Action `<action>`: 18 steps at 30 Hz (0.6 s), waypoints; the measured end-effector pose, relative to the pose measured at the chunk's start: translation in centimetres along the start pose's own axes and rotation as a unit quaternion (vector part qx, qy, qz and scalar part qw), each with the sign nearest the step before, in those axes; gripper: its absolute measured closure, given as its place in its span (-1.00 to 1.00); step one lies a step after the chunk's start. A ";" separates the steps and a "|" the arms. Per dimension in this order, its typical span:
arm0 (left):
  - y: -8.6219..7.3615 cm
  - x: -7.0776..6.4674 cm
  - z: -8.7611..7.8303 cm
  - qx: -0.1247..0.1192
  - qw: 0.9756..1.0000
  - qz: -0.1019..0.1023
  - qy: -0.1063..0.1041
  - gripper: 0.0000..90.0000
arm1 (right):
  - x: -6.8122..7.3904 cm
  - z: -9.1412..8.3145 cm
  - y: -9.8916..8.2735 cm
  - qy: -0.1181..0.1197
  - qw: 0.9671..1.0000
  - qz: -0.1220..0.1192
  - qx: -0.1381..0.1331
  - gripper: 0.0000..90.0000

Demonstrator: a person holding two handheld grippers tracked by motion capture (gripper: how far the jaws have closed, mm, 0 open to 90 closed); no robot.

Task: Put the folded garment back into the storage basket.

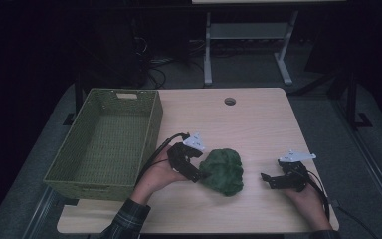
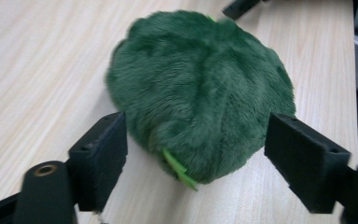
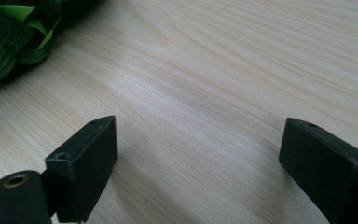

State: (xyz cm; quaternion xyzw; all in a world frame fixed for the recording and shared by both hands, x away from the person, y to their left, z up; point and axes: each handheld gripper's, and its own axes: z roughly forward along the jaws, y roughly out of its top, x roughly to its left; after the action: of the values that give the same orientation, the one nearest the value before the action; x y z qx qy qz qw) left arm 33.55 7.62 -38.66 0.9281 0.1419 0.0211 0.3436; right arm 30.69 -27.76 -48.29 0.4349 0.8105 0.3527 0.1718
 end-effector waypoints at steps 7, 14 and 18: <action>0.5 0.3 1.9 0.042 0.998 0.031 -0.025 -0.67 | 0.0 0.0 0.0 -0.001 1.000 0.001 0.000 -0.74; 0.2 0.7 4.1 0.073 0.996 0.042 -0.029 -0.70 | 0.0 -0.1 0.0 -0.004 1.000 0.004 -0.001 -0.71; -0.1 0.8 5.1 0.081 0.995 0.037 -0.034 -0.70 | 0.0 -0.1 0.0 -0.004 1.000 0.005 -0.001 -0.70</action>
State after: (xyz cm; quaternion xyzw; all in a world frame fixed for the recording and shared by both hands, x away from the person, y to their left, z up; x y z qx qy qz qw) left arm 35.02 4.72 -42.67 0.9578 0.0967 -0.0094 0.2705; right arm 30.65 -27.82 -48.26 0.4397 0.8074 0.3529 0.1738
